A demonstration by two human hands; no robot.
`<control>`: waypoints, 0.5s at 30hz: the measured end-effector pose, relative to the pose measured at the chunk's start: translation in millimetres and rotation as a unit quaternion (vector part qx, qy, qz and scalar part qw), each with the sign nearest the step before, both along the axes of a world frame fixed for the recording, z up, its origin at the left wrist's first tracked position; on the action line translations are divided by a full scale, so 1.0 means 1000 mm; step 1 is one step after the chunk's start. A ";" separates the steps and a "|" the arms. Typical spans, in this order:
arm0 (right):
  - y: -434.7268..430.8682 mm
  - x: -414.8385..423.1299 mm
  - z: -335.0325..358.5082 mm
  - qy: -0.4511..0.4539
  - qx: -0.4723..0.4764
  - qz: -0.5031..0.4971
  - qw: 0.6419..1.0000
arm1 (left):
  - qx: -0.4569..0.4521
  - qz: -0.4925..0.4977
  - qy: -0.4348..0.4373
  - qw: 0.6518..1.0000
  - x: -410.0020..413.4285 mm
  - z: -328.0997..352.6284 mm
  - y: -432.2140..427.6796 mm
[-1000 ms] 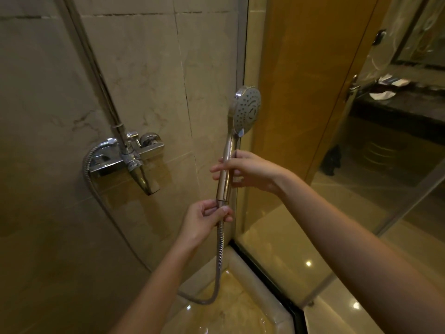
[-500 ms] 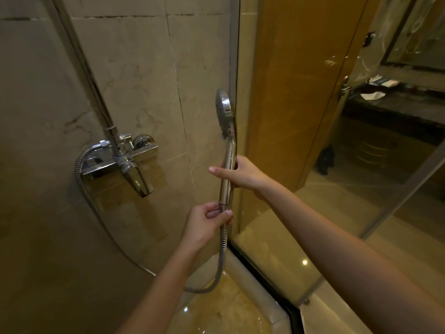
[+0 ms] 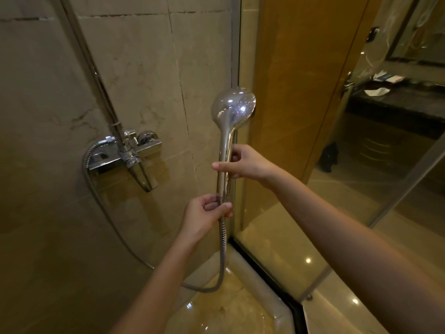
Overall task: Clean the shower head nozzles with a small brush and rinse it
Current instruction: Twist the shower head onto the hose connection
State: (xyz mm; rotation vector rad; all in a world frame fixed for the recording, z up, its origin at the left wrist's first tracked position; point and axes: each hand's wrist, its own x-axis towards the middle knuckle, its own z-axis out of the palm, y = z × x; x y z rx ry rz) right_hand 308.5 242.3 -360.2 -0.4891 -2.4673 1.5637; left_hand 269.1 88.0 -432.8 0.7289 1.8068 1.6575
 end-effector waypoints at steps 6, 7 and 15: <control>0.000 0.004 0.005 -0.036 -0.090 0.045 0.994 | -0.001 0.014 0.010 1.000 -0.005 0.001 -0.002; 0.005 0.007 0.008 -0.052 -0.160 0.088 0.982 | -0.005 0.014 0.010 1.000 -0.006 -0.001 -0.003; 0.010 0.014 0.003 -0.016 -0.107 0.083 0.991 | -0.003 0.030 0.006 1.000 -0.005 -0.005 -0.001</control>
